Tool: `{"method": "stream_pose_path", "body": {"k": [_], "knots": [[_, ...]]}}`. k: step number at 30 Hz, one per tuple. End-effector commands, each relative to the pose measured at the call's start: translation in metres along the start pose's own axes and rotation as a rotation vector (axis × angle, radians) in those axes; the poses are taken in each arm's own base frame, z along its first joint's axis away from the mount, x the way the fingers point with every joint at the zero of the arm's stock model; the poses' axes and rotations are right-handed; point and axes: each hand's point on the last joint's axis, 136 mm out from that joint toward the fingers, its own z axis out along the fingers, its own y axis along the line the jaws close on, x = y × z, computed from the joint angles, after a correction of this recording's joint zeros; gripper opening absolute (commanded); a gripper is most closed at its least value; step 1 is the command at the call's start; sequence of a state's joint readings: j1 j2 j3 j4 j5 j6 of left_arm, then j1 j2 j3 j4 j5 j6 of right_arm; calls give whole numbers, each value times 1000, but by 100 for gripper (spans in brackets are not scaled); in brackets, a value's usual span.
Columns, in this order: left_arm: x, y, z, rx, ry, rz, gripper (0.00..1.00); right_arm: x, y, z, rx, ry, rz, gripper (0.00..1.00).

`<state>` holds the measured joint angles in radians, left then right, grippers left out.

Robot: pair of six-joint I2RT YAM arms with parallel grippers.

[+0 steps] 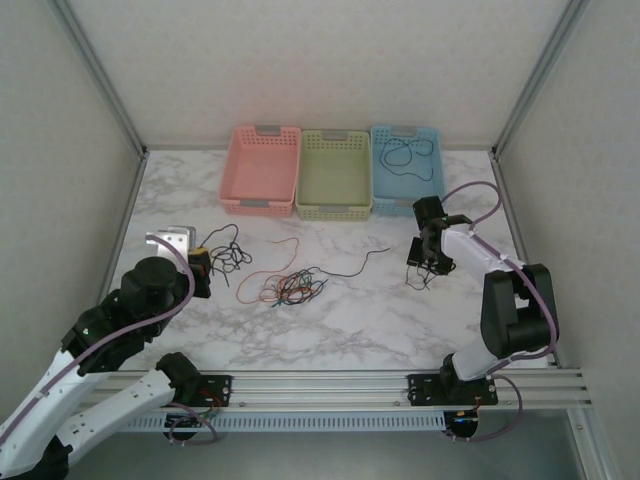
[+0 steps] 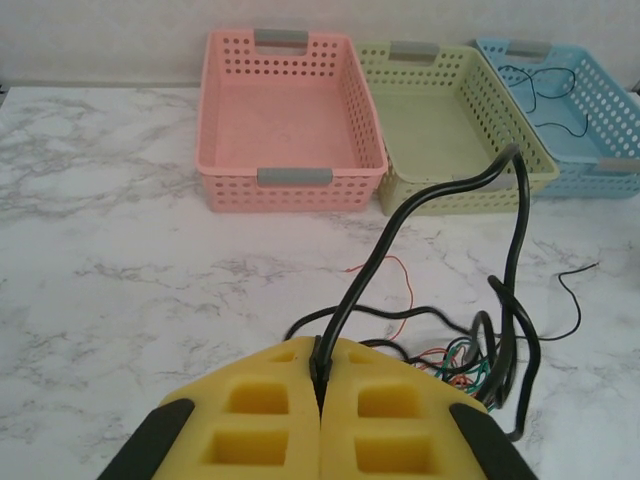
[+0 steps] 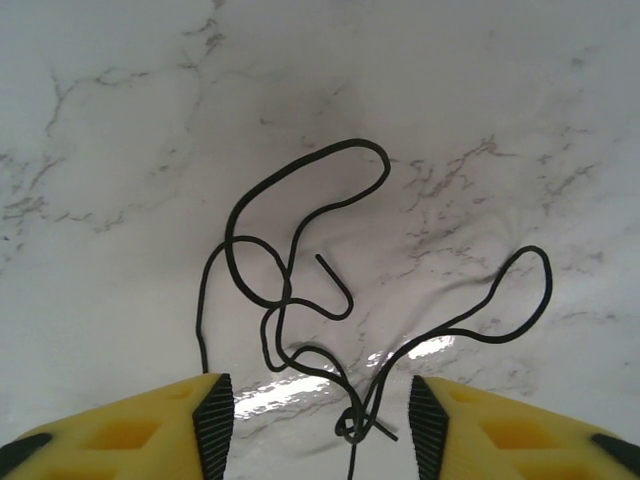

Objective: Untangle the cables

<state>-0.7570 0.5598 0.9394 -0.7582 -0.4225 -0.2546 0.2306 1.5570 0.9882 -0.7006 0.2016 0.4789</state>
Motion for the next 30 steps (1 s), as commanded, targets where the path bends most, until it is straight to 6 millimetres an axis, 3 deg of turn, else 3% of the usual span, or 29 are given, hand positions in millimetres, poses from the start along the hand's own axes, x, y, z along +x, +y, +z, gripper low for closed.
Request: {"method": "stream_pose_path", "body": {"k": [1, 12, 16, 19, 24, 27, 30], "knots": [[0, -3, 2, 15, -8, 7, 0, 8, -13, 6, 71, 17, 14, 62], [3, -1, 2, 13, -5, 7, 0, 16, 0, 38, 46, 92, 47, 61], [4, 0, 1, 9, -4, 8, 0, 15, 2, 39, 39, 90, 53, 49], [4, 1, 1, 7, -8, 9, 0, 12, 2, 36, 35, 79, 50, 33], [5, 1, 2, 6, -6, 11, 0, 6, 3, 24, 17, 52, 49, 2], [3, -1, 1, 19, -16, 3, 0, -4, 5, 4, -6, 9, 56, 0], [5, 0, 1, 14, -15, 7, 0, -27, 6, -30, -35, -90, 61, 0]]}}
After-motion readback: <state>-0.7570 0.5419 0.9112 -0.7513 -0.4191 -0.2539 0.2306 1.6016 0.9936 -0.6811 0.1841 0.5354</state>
